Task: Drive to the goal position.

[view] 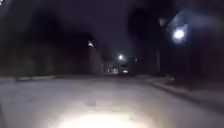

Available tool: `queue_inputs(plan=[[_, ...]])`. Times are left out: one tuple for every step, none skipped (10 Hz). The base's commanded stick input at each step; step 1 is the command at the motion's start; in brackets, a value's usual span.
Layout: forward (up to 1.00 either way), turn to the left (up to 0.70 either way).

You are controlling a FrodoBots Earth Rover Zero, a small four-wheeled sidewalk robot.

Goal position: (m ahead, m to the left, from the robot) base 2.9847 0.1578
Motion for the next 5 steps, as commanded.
queue_inputs(plan=[[0.7,0.35],[0.7,0.35],[0.7,0.35],[0.7,0.35],[0.7,0.32]])
